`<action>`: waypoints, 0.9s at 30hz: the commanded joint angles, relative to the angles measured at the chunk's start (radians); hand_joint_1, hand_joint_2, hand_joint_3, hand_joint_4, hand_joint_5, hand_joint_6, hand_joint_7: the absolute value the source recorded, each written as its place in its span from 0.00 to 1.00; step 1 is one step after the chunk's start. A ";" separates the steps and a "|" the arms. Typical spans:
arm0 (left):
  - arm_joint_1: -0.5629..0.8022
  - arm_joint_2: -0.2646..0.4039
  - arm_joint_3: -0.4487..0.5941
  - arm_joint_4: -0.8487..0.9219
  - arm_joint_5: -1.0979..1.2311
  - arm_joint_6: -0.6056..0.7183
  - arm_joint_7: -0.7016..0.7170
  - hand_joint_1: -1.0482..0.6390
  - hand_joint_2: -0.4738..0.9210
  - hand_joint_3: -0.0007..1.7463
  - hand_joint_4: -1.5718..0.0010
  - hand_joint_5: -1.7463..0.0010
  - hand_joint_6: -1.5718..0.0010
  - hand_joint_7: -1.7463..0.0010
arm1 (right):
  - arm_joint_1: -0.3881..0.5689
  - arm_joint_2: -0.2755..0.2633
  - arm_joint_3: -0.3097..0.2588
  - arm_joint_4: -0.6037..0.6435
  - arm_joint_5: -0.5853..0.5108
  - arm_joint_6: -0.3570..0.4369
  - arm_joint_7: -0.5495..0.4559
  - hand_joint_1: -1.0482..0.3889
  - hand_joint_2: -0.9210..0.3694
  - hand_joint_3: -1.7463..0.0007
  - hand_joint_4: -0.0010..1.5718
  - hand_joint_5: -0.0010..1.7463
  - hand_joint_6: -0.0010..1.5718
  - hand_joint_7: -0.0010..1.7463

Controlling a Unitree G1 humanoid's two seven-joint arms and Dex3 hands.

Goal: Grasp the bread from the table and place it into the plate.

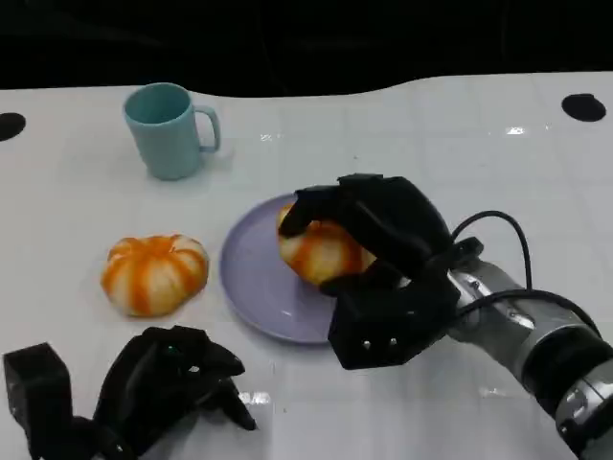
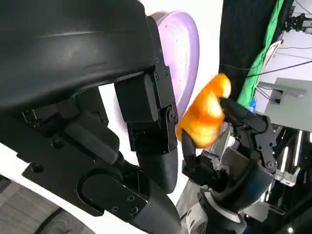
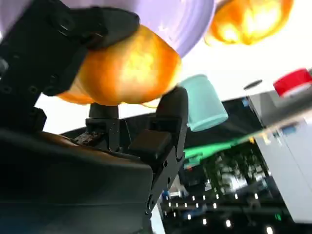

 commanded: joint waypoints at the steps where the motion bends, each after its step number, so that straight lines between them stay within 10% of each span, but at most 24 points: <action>1: 0.002 0.012 0.005 -0.002 -0.002 -0.009 -0.001 0.00 0.85 0.00 0.00 0.66 0.00 0.89 | -0.001 -0.016 -0.012 -0.048 0.035 0.038 0.095 0.37 0.01 0.91 0.23 0.26 0.35 0.02; 10: -0.001 0.013 0.006 0.004 -0.002 -0.012 -0.003 0.00 0.85 0.00 0.00 0.66 0.00 0.89 | 0.029 -0.059 -0.022 -0.159 0.088 0.100 0.307 0.22 0.00 0.89 0.04 0.19 0.17 0.00; 27: -0.003 0.015 0.007 0.005 -0.005 -0.003 -0.005 0.00 0.85 0.00 0.00 0.66 0.00 0.89 | 0.214 -0.178 -0.105 -0.465 0.149 0.105 0.392 0.23 0.00 0.92 0.08 0.24 0.20 0.02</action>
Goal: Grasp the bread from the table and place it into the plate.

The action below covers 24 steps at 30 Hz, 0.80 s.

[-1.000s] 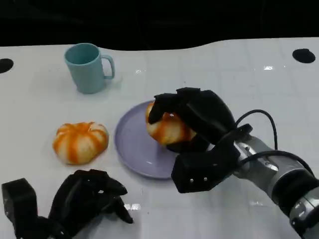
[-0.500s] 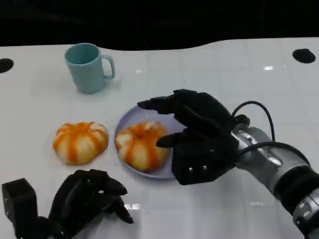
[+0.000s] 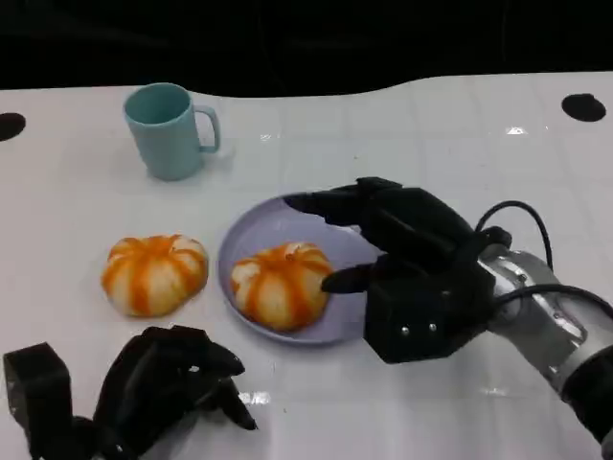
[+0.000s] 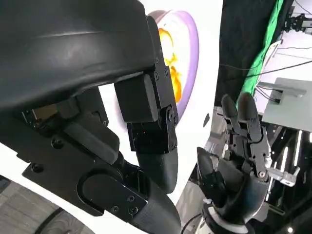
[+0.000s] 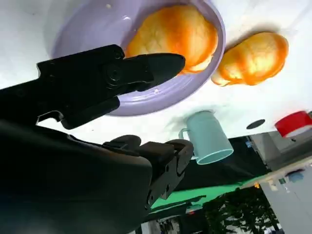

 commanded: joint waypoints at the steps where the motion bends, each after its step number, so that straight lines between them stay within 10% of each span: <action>1: -0.004 0.015 0.007 0.007 -0.004 -0.004 -0.005 0.00 0.85 0.00 0.00 0.66 0.00 0.89 | 0.068 -0.053 -0.039 -0.090 0.020 -0.021 -0.020 0.24 0.00 0.92 0.08 0.25 0.21 0.02; 17: -0.014 0.011 0.007 0.016 0.000 -0.008 0.002 0.00 0.85 0.00 0.00 0.66 0.00 0.89 | 0.325 -0.160 -0.149 -0.328 0.021 -0.148 -0.143 0.50 0.00 0.99 0.29 0.39 0.41 0.08; 24: -0.016 0.011 0.006 0.015 -0.002 -0.001 0.002 0.00 0.85 0.00 0.00 0.66 0.00 0.88 | 0.436 -0.168 -0.198 -0.375 0.021 -0.214 -0.229 0.66 0.01 0.98 0.47 0.76 0.60 0.26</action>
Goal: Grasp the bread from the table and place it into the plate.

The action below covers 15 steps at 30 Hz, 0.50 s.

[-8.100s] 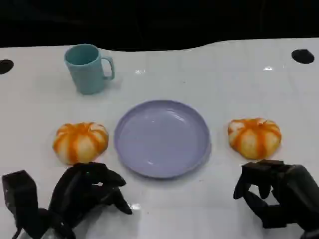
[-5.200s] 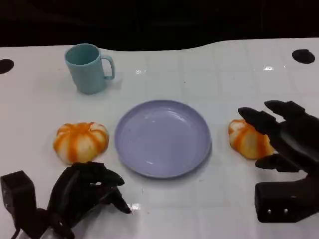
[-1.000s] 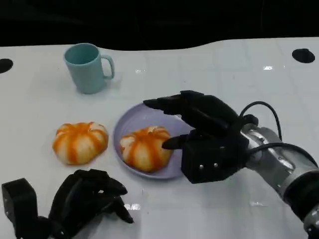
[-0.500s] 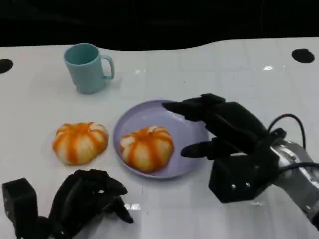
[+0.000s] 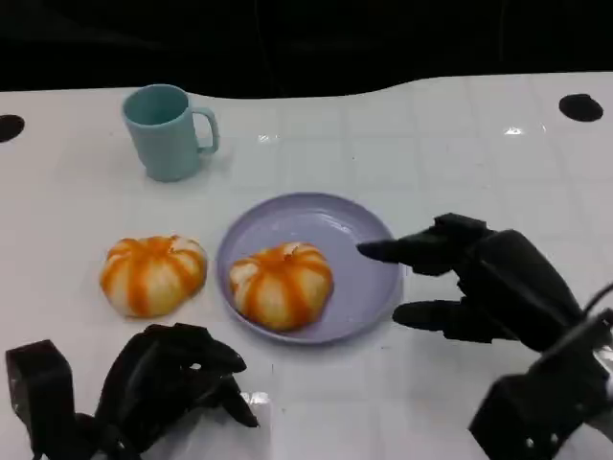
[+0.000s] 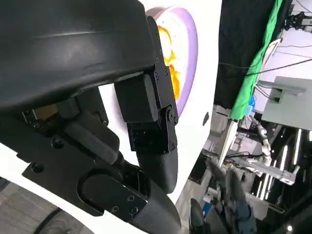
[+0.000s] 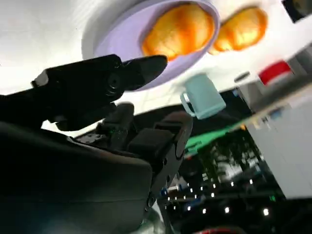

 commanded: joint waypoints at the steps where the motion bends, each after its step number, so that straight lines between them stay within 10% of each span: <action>1: -0.006 0.013 0.006 0.003 -0.002 -0.002 0.002 0.00 0.85 0.00 0.00 0.66 0.00 0.88 | 0.070 -0.029 -0.036 -0.042 0.006 -0.038 -0.039 0.68 0.01 0.97 0.48 0.78 0.60 0.30; 4: -0.005 0.012 0.005 0.000 0.000 0.000 0.007 0.00 0.85 0.00 0.00 0.66 0.00 0.88 | 0.114 -0.050 -0.054 -0.056 0.024 -0.084 -0.036 0.71 0.04 0.87 0.52 0.83 0.60 0.42; 8: -0.004 0.013 0.002 -0.002 0.011 -0.009 0.018 0.00 0.85 0.00 0.00 0.66 0.00 0.88 | 0.163 -0.069 -0.076 -0.067 0.042 -0.139 -0.037 0.69 0.38 0.33 0.55 0.93 0.53 0.66; 15: -0.005 0.012 0.004 0.001 0.002 -0.006 0.005 0.00 0.85 0.00 0.00 0.66 0.00 0.88 | 0.265 -0.073 -0.099 -0.112 0.126 -0.155 0.029 0.66 0.42 0.28 0.56 0.97 0.53 0.68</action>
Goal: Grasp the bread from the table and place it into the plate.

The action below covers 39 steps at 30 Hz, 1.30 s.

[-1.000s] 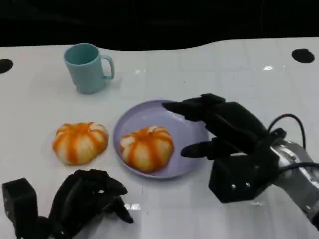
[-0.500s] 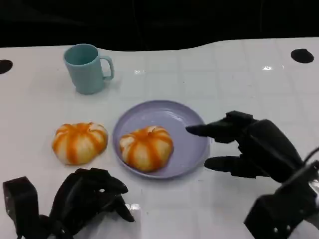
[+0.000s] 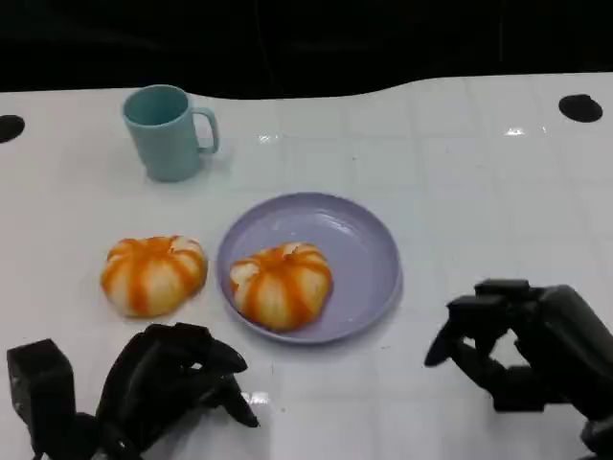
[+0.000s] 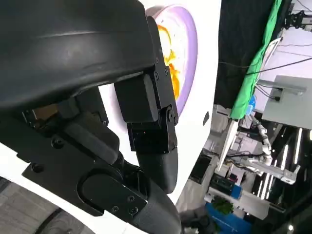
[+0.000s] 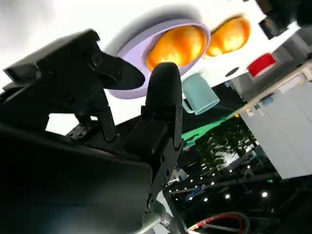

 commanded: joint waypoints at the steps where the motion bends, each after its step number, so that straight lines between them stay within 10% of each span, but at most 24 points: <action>1: -0.004 0.012 0.006 0.002 -0.001 -0.005 0.004 0.00 0.85 0.00 0.00 0.66 0.00 0.88 | 0.061 -0.010 -0.022 -0.030 0.059 -0.007 0.032 0.66 0.42 0.28 0.56 0.97 0.53 0.68; 39: -0.039 0.034 0.025 0.065 -0.013 -0.009 -0.022 0.00 0.84 0.00 0.00 0.67 0.00 0.89 | -0.020 0.078 -0.019 0.271 -0.004 -0.134 -0.106 0.64 0.40 0.30 0.53 1.00 0.49 0.76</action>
